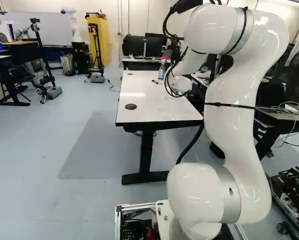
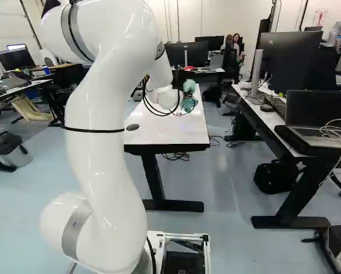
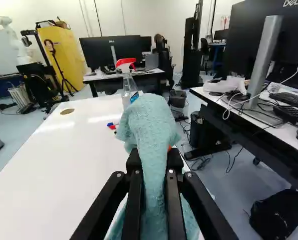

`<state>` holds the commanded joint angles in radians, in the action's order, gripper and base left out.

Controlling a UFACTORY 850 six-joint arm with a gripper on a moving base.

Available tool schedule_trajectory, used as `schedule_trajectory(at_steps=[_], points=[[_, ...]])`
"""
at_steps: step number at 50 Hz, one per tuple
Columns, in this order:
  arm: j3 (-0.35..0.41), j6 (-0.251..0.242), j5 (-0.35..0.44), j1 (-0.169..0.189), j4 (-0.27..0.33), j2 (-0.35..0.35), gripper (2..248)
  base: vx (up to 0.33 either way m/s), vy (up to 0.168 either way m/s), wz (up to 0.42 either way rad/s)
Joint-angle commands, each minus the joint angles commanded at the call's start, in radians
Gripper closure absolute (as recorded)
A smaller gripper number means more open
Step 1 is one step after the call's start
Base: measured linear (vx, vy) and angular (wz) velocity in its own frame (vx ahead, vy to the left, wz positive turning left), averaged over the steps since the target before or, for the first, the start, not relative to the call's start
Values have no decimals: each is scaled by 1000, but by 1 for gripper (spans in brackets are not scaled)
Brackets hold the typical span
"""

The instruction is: Clean the table with the green towel

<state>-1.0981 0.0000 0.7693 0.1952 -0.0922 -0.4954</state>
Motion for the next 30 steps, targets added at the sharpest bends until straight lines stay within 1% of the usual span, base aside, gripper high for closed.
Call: schedule_trajectory(at_steps=[14,30], points=[[12,0,1,14,0,-16,203,0,0,0],[12,0,1,16,0,-45,203,0,0,0]])
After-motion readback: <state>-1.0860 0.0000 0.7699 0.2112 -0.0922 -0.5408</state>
